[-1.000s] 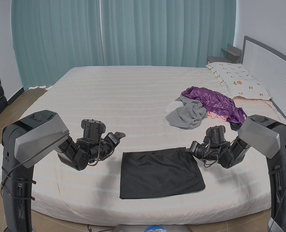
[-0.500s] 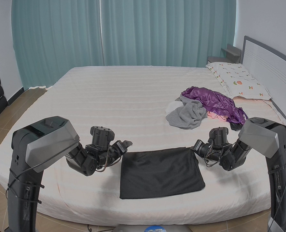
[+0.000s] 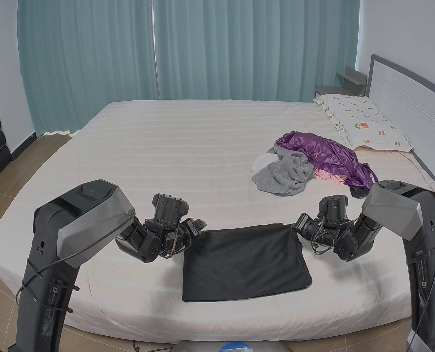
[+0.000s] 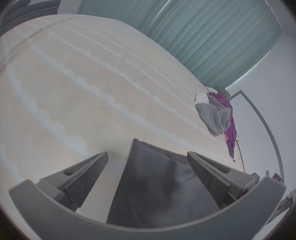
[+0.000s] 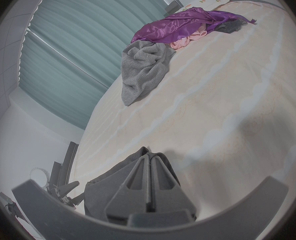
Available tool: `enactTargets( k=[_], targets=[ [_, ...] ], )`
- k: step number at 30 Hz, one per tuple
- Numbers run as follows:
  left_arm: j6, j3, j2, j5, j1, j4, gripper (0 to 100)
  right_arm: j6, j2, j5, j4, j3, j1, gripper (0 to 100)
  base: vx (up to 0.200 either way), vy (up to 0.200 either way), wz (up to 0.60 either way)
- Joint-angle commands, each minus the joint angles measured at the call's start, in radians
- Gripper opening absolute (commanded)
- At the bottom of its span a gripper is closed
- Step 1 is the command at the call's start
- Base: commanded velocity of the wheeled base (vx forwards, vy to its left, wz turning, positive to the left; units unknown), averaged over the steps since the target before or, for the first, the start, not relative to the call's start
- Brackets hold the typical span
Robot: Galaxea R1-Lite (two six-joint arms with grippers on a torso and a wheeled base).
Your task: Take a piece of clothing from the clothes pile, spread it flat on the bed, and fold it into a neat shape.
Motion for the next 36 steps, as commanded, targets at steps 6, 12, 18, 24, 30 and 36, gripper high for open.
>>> enactTargets(
  k=[6, 12, 18, 24, 30, 36],
  targets=[
    [0.0, -0.056, 0.042, 0.047, -0.009, 0.005, 0, 0.001, 0.008, -0.004, -0.002, -0.002, 0.006, 0, 0.0, 0.0, 0.0],
    [0.0, -0.056, 0.047, 0.079, -0.012, 0.0, 0, 0.001, 0.009, -0.007, -0.014, -0.002, 0.003, 0, 0.0, 0.0, 0.0],
    [-0.011, -0.053, 0.045, 0.111, -0.006, -0.003, 0, 0.001, 0.009, -0.007, -0.014, -0.004, 0.002, 0, 0.0, 0.0, 0.0],
    [-0.014, -0.044, 0.048, 0.168, -0.004, -0.034, 0, 0.002, 0.019, -0.023, -0.014, -0.014, -0.006, 0, 0.0, 0.0, 0.0],
    [-0.013, -0.017, 0.047, 0.172, -0.003, -0.093, 0, -0.001, 0.026, -0.037, -0.014, -0.019, -0.006, 0, 0.0, 0.0, 0.0],
    [-0.01, -0.015, 0.048, 0.174, -0.004, -0.092, 0, -0.001, 0.032, -0.038, -0.014, -0.03, -0.006, 0, 0.0, 0.0, 0.0]
  ],
)
